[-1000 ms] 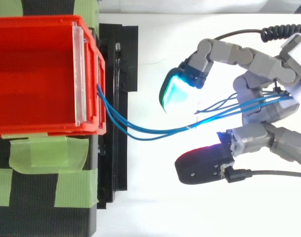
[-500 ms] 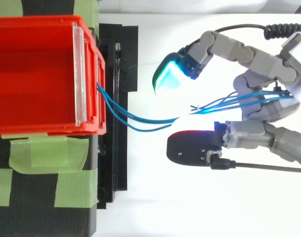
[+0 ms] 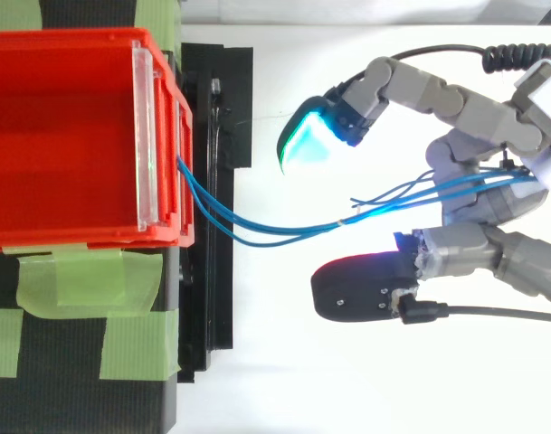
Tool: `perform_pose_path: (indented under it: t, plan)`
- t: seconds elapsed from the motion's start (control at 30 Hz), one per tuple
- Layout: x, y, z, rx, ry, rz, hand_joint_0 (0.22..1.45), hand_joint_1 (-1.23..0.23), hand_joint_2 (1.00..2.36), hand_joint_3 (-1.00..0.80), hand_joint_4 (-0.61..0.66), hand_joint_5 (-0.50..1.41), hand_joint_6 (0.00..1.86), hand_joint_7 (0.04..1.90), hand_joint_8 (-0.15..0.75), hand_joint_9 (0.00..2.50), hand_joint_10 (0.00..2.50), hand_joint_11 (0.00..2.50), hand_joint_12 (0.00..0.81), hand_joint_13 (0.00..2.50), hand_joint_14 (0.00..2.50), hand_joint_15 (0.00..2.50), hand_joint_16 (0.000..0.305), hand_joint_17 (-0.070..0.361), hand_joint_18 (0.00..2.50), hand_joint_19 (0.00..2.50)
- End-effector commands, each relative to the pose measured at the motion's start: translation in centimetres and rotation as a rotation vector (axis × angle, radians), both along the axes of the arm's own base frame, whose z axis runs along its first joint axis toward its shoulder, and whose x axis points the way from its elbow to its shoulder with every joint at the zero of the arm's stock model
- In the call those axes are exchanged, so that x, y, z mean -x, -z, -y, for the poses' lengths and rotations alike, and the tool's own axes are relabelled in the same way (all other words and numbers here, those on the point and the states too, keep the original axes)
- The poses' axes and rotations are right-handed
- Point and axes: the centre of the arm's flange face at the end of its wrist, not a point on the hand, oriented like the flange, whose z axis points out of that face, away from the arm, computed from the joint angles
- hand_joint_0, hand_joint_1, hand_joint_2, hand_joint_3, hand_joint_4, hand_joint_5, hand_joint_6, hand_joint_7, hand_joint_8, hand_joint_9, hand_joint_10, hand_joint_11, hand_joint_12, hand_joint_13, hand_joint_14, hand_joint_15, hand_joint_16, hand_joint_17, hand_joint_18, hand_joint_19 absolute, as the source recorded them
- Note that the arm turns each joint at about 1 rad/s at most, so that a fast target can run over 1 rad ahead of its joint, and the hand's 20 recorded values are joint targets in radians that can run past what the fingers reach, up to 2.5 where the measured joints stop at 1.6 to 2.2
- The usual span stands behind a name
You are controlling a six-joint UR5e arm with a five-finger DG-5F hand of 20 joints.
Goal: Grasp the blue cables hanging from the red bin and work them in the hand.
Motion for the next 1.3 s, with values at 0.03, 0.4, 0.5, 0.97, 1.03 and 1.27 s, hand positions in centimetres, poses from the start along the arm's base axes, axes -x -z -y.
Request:
perform_pose_path:
  t: [0.03, 0.4, 0.5, 0.97, 1.03, 1.27]
  plan:
    - [0.0, 0.0, -0.1, 0.007, -0.013, -0.003, 1.01, -0.65, 1.02, -0.63, 0.26, 0.28, 0.01, 1.25, 0.58, 1.71, 2.5, 2.5, 0.706, 2.1, 2.5, 2.15, 0.21, 0.158, 2.5, 0.77]
    - [-0.1, 0.0, -0.1, 0.005, -0.015, -0.001, 1.05, -0.64, 1.02, -0.5, 0.25, 0.26, 0.01, 1.24, 0.58, 1.71, 2.5, 2.5, 0.706, 2.1, 2.5, 2.15, 0.21, 0.158, 2.5, 0.77]
    - [-0.1, 0.0, -0.2, 0.005, -0.016, 0.001, 1.06, -0.63, 1.03, -0.35, 0.24, 0.26, 0.01, 1.24, 0.58, 1.71, 2.5, 2.5, 0.706, 2.1, 2.5, 2.15, 0.21, 0.158, 2.5, 0.77]
    - [0.0, 0.0, -0.9, -0.05, -0.038, 0.04, 1.02, -0.62, 1.01, -0.67, 0.26, 0.26, 0.01, 1.26, 0.58, 1.71, 2.5, 2.5, 0.706, 2.1, 2.5, 2.15, 0.21, 0.158, 2.5, 0.77]
    - [0.0, 0.0, -0.9, -0.051, -0.038, 0.04, 1.01, -0.62, 1.01, -0.72, 0.26, 0.25, 0.01, 1.25, 0.58, 1.71, 2.5, 2.5, 0.706, 2.1, 2.5, 2.15, 0.21, 0.158, 2.5, 0.77]
    - [0.2, 0.1, -1.5, -0.05, -0.046, 0.03, 0.99, -0.62, 1.01, -0.74, 0.26, 0.25, 0.01, 1.25, 0.58, 1.71, 2.5, 2.5, 0.706, 2.1, 2.5, 2.15, 0.21, 0.158, 2.5, 0.77]
